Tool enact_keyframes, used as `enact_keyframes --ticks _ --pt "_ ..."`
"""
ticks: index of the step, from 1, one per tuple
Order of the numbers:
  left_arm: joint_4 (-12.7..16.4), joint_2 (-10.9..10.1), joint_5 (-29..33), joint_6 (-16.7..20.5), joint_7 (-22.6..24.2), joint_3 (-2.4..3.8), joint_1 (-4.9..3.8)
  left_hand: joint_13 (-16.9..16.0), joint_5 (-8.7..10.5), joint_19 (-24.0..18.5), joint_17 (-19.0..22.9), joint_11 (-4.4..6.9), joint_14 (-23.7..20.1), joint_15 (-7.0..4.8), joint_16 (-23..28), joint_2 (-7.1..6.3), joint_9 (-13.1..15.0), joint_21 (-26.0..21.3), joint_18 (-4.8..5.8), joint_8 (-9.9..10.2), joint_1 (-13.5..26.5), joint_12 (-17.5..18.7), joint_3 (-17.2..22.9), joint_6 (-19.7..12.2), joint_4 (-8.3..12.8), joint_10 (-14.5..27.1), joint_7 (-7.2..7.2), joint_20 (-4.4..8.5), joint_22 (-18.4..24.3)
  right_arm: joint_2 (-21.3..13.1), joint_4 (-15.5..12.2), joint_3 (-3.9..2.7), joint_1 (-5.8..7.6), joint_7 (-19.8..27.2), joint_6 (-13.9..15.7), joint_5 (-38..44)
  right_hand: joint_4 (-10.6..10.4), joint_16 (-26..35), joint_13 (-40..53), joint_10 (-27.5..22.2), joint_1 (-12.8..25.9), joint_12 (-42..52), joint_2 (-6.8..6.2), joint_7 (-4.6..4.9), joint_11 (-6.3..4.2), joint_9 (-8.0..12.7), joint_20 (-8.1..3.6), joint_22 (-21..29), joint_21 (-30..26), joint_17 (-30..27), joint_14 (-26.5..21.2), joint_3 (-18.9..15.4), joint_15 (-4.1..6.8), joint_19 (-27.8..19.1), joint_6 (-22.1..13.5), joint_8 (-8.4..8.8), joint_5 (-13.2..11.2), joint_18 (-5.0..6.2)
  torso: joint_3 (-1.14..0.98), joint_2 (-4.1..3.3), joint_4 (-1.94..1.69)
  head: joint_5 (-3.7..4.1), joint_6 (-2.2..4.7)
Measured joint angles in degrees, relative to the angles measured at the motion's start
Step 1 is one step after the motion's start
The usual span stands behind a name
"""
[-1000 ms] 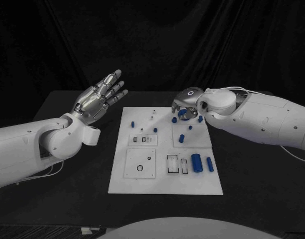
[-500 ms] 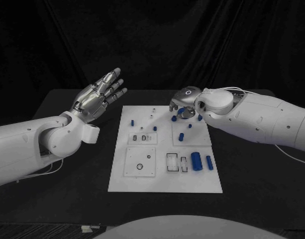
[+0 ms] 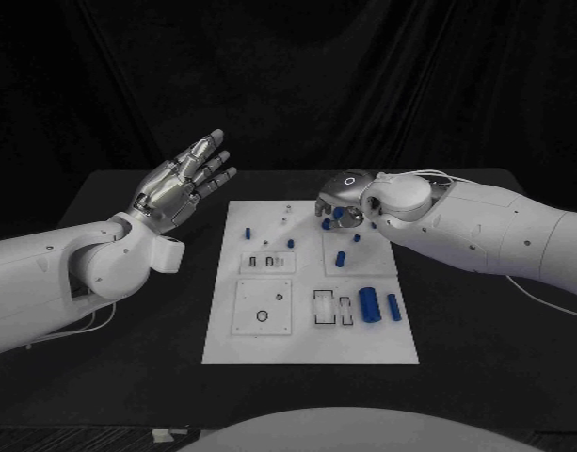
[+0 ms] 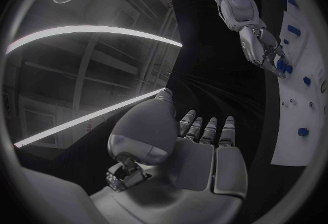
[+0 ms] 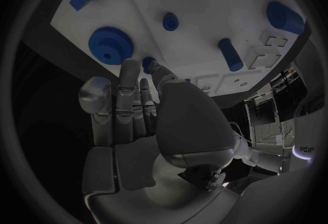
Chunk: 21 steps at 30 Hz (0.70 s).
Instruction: Assemble the parts on the task board
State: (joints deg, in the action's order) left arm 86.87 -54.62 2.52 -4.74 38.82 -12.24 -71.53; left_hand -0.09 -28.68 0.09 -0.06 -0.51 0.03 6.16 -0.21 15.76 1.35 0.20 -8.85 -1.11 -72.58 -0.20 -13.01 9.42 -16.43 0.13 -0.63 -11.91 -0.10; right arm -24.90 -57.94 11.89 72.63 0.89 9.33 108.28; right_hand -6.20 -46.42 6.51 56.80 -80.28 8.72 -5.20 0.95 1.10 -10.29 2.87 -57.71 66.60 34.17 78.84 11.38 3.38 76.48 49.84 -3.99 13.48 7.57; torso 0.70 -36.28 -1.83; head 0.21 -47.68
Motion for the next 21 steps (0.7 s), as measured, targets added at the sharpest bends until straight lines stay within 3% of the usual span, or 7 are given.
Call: enact_keyframes --ticks 4,7,12,16,21 --pt "-0.02 0.04 0.00 -0.08 0.00 0.00 0.00 0.00 0.00 0.18 -0.01 0.00 0.00 0.00 0.00 0.16 0.00 0.00 0.01 0.00 -0.16 0.00 0.10 0.11 0.10 0.00 -0.11 -0.18 0.00 0.15 0.22 0.00 -0.22 0.27 -0.16 0.01 0.17 -0.40 -0.09 0.62 0.00 0.00 0.00 0.31 -0.01 -0.08 0.00 -0.55 0.35 0.28 0.00 0.47 0.00 0.00 0.31 0.00 0.21 -0.08 0.01 0.01 -0.02 0.01 -0.16" --pt "-0.05 0.06 -0.01 -0.19 0.00 0.00 0.01 0.00 -0.27 0.18 -0.01 0.00 0.00 0.00 0.00 0.25 0.00 0.00 0.00 0.00 -0.25 0.00 0.25 0.21 0.08 0.00 -0.20 -0.18 0.00 0.23 0.41 0.01 -0.37 0.50 -0.36 0.01 0.27 -0.65 -0.29 1.33 0.00 0.00 0.00 0.71 -0.11 -0.34 0.00 -1.05 0.67 0.35 0.00 1.57 0.00 0.00 1.34 -0.06 1.32 -0.90 0.02 0.01 -0.02 0.01 -0.32" --pt "-0.09 0.10 -0.02 -0.32 0.01 0.00 0.01 0.03 -0.27 0.18 -0.02 0.00 -0.22 0.21 0.00 0.25 0.00 0.00 0.00 0.00 -0.26 0.00 0.32 0.20 0.00 0.00 -0.20 -0.18 0.00 0.26 0.71 0.00 -0.59 0.99 -0.52 -0.30 0.75 -1.32 -0.84 4.04 -0.54 -0.03 -0.54 1.53 -0.52 -1.30 0.00 -2.21 1.29 0.77 -0.21 4.74 0.21 0.00 5.12 -1.50 3.59 -0.91 0.01 0.02 -0.02 0.02 -0.52" --pt "-0.17 0.12 -0.02 -0.41 0.01 0.00 0.02 0.04 -0.27 -0.03 -0.02 0.00 -0.01 0.41 0.00 0.24 0.02 0.00 0.00 0.00 -0.71 0.00 0.32 0.41 0.00 0.00 -0.41 -0.38 0.00 0.27 0.80 -0.02 -0.63 1.44 -0.42 -0.66 1.15 -2.41 -1.09 5.55 -0.86 -0.24 -0.23 1.56 -0.84 -2.16 -0.31 -3.58 2.42 1.82 0.04 6.19 0.46 0.30 8.08 -2.69 3.58 -0.90 0.01 0.02 -0.01 -0.09 -0.69" --pt "-0.27 0.17 -0.02 -0.50 0.01 0.00 0.02 0.04 -0.48 0.18 -0.03 -0.13 -0.01 0.41 0.00 0.22 0.31 0.00 0.01 -0.55 -1.16 0.00 0.64 1.89 0.00 -0.13 -1.88 -0.58 0.00 0.28 0.84 -0.04 -0.66 2.04 0.21 -1.02 1.86 -4.92 -1.33 8.03 -1.47 -0.54 -0.36 1.44 -1.25 -2.64 -0.73 -6.62 4.61 4.54 0.98 7.38 0.93 1.32 10.71 -3.66 3.48 -0.91 0.01 0.01 0.00 -0.19 -0.75"
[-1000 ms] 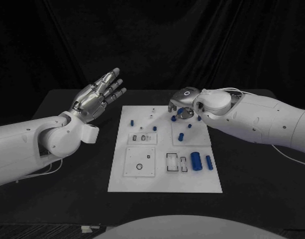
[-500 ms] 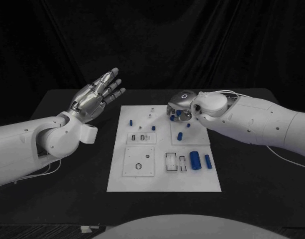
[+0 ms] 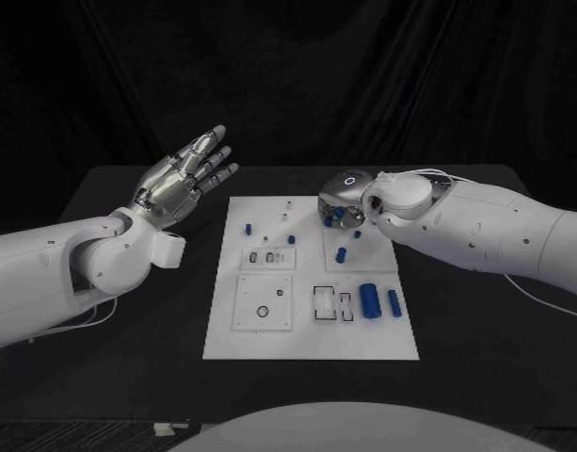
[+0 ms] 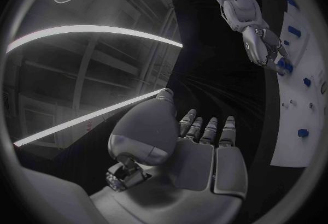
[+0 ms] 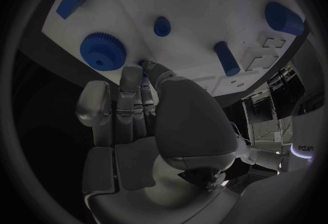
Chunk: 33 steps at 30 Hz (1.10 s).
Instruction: Assemble the parts on the task board
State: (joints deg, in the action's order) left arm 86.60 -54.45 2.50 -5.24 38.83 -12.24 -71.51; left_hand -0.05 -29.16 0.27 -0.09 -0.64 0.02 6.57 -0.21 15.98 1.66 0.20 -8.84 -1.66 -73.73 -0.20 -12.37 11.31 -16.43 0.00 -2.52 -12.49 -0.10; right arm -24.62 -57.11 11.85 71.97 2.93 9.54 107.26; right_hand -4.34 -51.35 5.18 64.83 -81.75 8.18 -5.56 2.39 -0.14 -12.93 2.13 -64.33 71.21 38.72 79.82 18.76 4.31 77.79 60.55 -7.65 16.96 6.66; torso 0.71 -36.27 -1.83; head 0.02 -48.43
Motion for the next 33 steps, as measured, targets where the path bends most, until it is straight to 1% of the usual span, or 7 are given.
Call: enact_keyframes --ticks 2,12,15,20,23,26,33 --pt "-0.01 0.01 0.00 -0.05 0.00 0.00 0.01 0.00 -0.27 0.00 0.00 -0.07 0.00 0.00 0.00 0.00 0.14 0.00 0.00 -0.21 0.03 0.00 0.00 1.07 0.00 -0.07 -0.15 0.00 0.00 0.00 0.04 0.00 -0.02 0.22 0.49 -0.12 0.50 -1.89 -0.19 0.99 -0.73 -0.16 -0.20 -0.19 -0.06 0.00 -0.13 -0.96 0.59 2.14 0.97 0.51 0.21 0.14 1.28 -0.68 -0.22 -0.88 0.00 0.00 0.00 -0.05 -0.03" --pt "0.11 -0.35 -0.01 -0.28 0.00 0.00 0.03 -0.01 -0.81 0.00 0.03 -0.08 0.00 0.00 0.00 -0.22 0.14 0.00 0.00 -0.22 -0.66 0.00 0.31 1.12 0.31 -0.08 -0.23 0.00 0.00 -0.66 -0.29 0.08 0.14 0.68 3.67 -0.75 0.71 -5.91 -0.52 3.65 -0.59 -0.81 0.32 -0.39 0.03 0.00 -0.40 -4.01 2.67 6.87 2.32 0.70 0.46 1.24 2.01 -1.10 -1.35 -0.88 0.00 0.00 0.00 -0.69 -0.57" --pt "0.30 -0.65 -0.01 -0.26 0.00 0.00 0.03 -0.02 -1.02 0.00 0.04 -0.08 0.00 0.00 0.00 -0.22 0.14 0.00 -0.50 -0.22 -0.66 0.00 0.31 1.12 0.31 -0.08 -0.24 0.00 -0.05 -1.06 -1.36 0.11 1.23 0.69 4.27 -1.01 0.71 -6.12 -0.52 3.73 -0.36 -0.95 0.55 -0.39 0.12 0.00 -0.40 -4.26 2.67 7.27 2.70 0.70 0.50 1.24 2.01 -1.10 -1.74 -0.87 0.00 0.00 0.00 -0.96 -0.93" --pt "1.19 -1.07 -0.01 -0.02 0.01 0.00 0.04 -0.03 -1.02 0.00 0.04 -0.08 0.00 -0.01 0.00 -0.22 0.13 0.00 -0.49 -0.21 -0.66 0.00 0.31 1.11 0.31 -0.08 -0.24 0.00 -0.05 -1.84 -3.25 0.03 3.65 0.63 4.78 -1.34 0.61 -6.38 -0.64 3.74 -0.21 -1.15 0.70 -0.39 0.12 0.00 -0.60 -4.34 2.90 7.47 2.70 0.59 0.50 1.44 2.01 -1.10 -1.76 -0.87 0.00 0.00 0.00 -1.25 -1.22" --pt "2.34 -1.59 -0.01 0.37 0.01 0.00 0.04 -0.03 -1.30 0.00 0.04 -0.07 0.00 -0.01 0.00 -0.49 0.21 0.00 -0.49 -0.56 -1.44 0.00 0.50 2.01 0.45 -0.08 -0.15 0.00 -0.11 -2.43 -4.52 0.04 5.12 0.53 4.80 -1.48 0.61 -6.38 -0.80 3.76 -0.21 -1.47 0.70 -0.38 0.13 0.00 -0.60 -4.38 2.90 7.50 2.70 0.59 0.50 1.44 2.00 -1.09 -1.94 -0.87 0.00 0.00 0.01 -1.76 -0.68" --pt "3.34 -2.05 -0.10 1.00 0.01 0.00 0.04 -0.03 -2.67 0.21 0.04 -0.07 0.00 -0.01 0.00 -0.72 0.21 0.00 -0.48 -0.85 -2.42 0.00 0.79 2.53 0.16 -0.08 -0.04 -0.20 -0.17 -2.58 -5.25 0.03 6.36 0.39 4.79 -1.60 0.53 -6.38 -0.83 3.86 -0.14 -1.91 0.76 -0.38 0.20 0.01 -0.60 -4.53 2.90 7.63 2.70 0.50 0.50 1.44 2.00 -1.05 -2.31 -0.87 0.01 -0.04 0.01 -2.11 -0.13" --pt "4.36 -2.37 -1.04 2.82 0.02 0.01 0.03 -0.04 -3.02 0.20 0.03 -0.07 0.00 -0.01 0.00 -0.72 0.21 0.00 -0.47 -0.85 -2.42 0.00 0.79 2.52 0.16 -0.08 -0.05 -0.20 -0.17 -1.81 -5.10 0.02 7.62 0.01 4.66 -1.74 0.37 -6.78 -0.97 3.96 0.33 -2.20 0.62 -0.37 0.11 0.01 -0.60 -4.73 2.90 7.95 2.70 0.20 0.50 1.44 1.99 -0.87 -2.65 -0.86 0.29 -0.41 -0.32 -2.00 0.82"
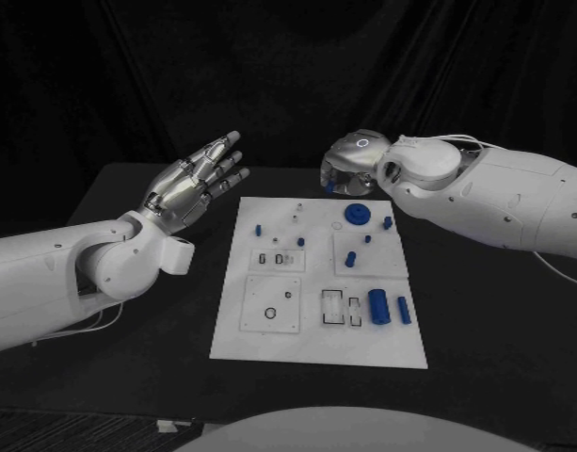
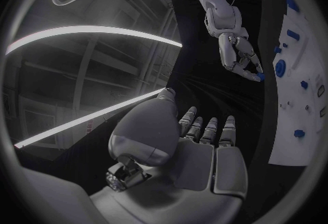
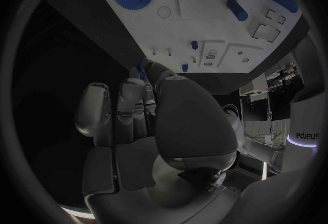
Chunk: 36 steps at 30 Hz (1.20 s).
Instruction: Assemble the parts on the task board
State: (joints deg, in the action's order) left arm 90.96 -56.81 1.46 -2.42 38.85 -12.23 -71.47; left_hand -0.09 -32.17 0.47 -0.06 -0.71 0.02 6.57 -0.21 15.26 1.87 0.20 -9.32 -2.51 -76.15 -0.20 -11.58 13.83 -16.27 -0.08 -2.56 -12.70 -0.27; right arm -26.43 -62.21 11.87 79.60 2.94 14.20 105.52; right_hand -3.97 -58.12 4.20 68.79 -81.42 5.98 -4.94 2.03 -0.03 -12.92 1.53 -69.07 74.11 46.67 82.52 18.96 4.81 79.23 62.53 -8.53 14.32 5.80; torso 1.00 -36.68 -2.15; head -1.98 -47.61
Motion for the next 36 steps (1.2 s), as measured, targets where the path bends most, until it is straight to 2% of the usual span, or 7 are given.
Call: enact_keyframes --ticks 11,14,21,23,26,31,36 --pt "0.38 0.20 -1.13 1.58 0.00 0.01 -0.02 0.01 0.00 0.00 -0.02 0.00 0.00 0.00 0.00 0.00 -0.01 0.00 0.01 0.00 0.00 0.00 0.16 0.00 -0.16 0.00 0.00 0.00 0.01 1.31 1.78 0.02 0.29 -0.37 -0.48 -0.79 -0.06 -0.27 -0.14 -0.04 0.27 -0.49 -0.25 0.20 -0.22 0.00 0.00 -0.31 0.22 0.44 0.00 -0.07 0.00 0.00 -0.20 0.54 0.00 0.00 0.53 -1.78 -0.79 0.63 1.55" --pt "0.39 0.18 -1.29 1.82 0.00 0.01 -0.04 0.03 0.00 0.00 -0.02 0.00 0.00 0.00 0.00 0.00 -0.01 0.00 0.00 0.00 0.00 0.00 0.16 0.00 -0.16 0.00 0.00 0.00 0.01 1.86 2.40 0.02 0.31 -0.44 -0.71 -1.04 -0.06 -0.27 -0.14 -0.35 0.27 -0.82 -0.25 0.29 -0.08 -0.01 0.00 -0.40 0.22 0.54 -0.01 -0.07 0.00 0.00 -0.29 0.67 0.00 0.00 0.73 -2.40 -1.20 1.04 2.05" --pt "0.40 0.10 -1.51 2.18 0.00 -0.01 -0.04 0.04 0.00 0.00 -0.03 0.01 0.00 0.00 0.00 0.21 -0.01 0.00 0.00 0.00 -0.21 0.00 0.15 0.00 -0.16 0.01 0.00 0.00 0.01 3.23 3.53 0.02 0.31 -0.48 -1.22 -1.42 -0.06 -0.27 -0.15 -0.35 0.57 -1.05 -0.55 0.68 -0.08 -0.12 0.00 -0.53 0.22 0.77 0.00 -0.07 0.00 0.00 -0.68 1.11 -0.23 0.01 1.15 -3.24 -1.97 1.51 2.14" --pt "0.40 0.02 -1.54 2.25 0.00 0.00 -0.04 0.04 -0.16 0.00 -0.03 0.01 0.00 0.00 0.00 0.04 -0.01 0.00 0.01 0.01 -0.38 0.00 0.16 -0.13 -0.16 0.00 0.13 0.00 0.01 3.62 3.82 0.02 0.30 -0.51 -1.35 -1.48 -0.22 -0.27 -0.21 -0.56 0.57 -1.16 -0.55 0.70 0.13 -0.95 0.00 -0.60 0.22 0.78 -0.01 -0.24 0.00 0.00 -0.70 1.16 -0.39 0.01 1.27 -3.43 -2.21 1.76 2.30" --pt "0.38 -0.04 -1.57 2.38 0.00 0.00 -0.04 0.03 -0.22 0.00 -0.04 0.01 0.00 0.00 0.00 -0.09 -0.15 0.00 0.01 0.01 -0.51 0.00 0.32 -1.57 -0.32 0.01 1.56 0.01 0.01 4.33 4.20 0.02 0.23 -0.54 -1.53 -1.55 -0.27 -0.47 -0.21 -0.56 0.57 -1.49 -0.55 0.90 0.13 -2.54 0.00 -0.62 0.22 0.83 -0.01 -0.18 0.00 0.00 -0.90 1.49 -0.39 0.01 1.41 -3.67 -2.49 2.09 2.48" --pt "0.35 -0.08 -1.61 2.55 0.00 0.00 -0.04 0.03 -0.22 -0.01 -0.03 0.01 0.00 0.00 0.00 -0.09 -0.20 0.00 0.01 0.01 -0.51 0.00 0.31 -1.87 -0.32 0.01 1.86 0.01 0.01 5.18 4.70 0.01 0.00 -0.54 -1.73 -1.65 -0.40 -0.47 -0.21 -0.56 0.57 -1.49 -0.55 0.91 0.13 -2.55 0.00 -0.69 0.22 0.88 -0.01 -0.06 0.00 0.00 -0.92 1.57 -0.44 0.01 1.58 -3.85 -2.76 2.29 2.56" --pt "0.32 -0.08 -1.64 2.61 0.00 0.00 -0.04 0.02 -0.22 0.00 0.00 0.01 0.00 0.00 0.00 -0.09 -0.20 0.00 0.01 0.01 -0.51 0.00 0.31 -1.87 -0.32 0.01 1.86 0.01 0.02 5.60 5.14 0.01 -0.47 -0.54 -1.85 -1.70 -0.40 -0.47 -0.20 -0.55 0.57 -1.49 -0.55 0.95 0.13 -2.94 0.00 -0.73 0.22 0.95 -0.01 -0.06 0.00 0.00 -0.97 1.71 -0.44 0.01 1.62 -3.88 -2.84 2.35 2.37"
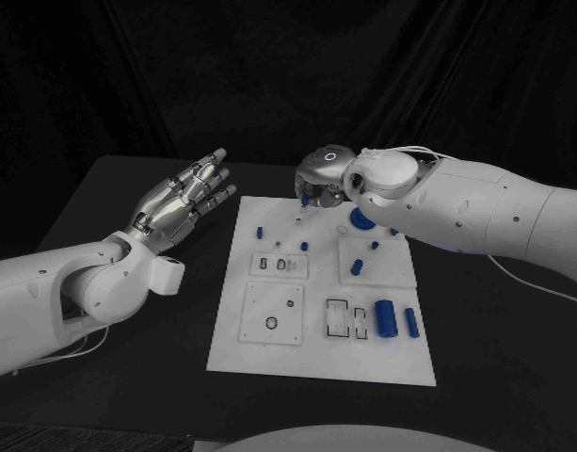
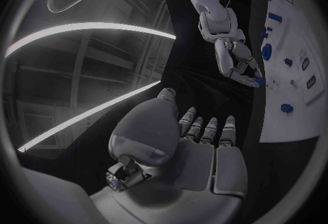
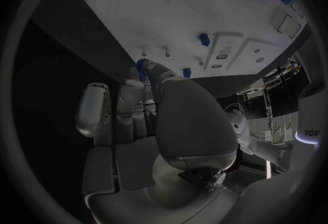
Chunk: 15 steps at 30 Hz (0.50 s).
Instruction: Assemble the parts on the task board
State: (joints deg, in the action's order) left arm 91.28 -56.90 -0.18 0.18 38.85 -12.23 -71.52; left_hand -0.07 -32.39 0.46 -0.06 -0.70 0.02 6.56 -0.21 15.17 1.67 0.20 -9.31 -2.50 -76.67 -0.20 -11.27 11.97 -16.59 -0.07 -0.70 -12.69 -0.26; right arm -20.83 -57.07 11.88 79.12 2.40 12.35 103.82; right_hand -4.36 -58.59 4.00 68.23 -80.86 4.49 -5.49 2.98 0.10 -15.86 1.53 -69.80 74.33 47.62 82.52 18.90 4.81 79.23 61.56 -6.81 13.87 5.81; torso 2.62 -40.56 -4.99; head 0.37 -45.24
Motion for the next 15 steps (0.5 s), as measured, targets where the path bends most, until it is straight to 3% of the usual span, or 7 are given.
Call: enact_keyframes --ticks 15 --pt "-0.21 -0.04 -0.06 -0.01 0.00 0.00 0.00 -0.02 0.00 0.00 0.01 0.00 0.00 0.00 0.00 0.00 0.00 0.00 0.00 0.00 0.00 0.00 0.00 0.00 0.00 0.00 0.00 0.00 0.00 0.79 1.63 0.01 -0.88 -0.15 -0.07 -0.06 -0.15 -0.25 0.01 -0.40 -0.03 -0.50 -0.03 0.34 0.40 -1.21 0.20 -0.26 0.22 0.29 0.00 0.15 0.00 0.20 -0.38 0.46 0.00 0.01 0.01 0.05 0.05 -0.34 -0.58"
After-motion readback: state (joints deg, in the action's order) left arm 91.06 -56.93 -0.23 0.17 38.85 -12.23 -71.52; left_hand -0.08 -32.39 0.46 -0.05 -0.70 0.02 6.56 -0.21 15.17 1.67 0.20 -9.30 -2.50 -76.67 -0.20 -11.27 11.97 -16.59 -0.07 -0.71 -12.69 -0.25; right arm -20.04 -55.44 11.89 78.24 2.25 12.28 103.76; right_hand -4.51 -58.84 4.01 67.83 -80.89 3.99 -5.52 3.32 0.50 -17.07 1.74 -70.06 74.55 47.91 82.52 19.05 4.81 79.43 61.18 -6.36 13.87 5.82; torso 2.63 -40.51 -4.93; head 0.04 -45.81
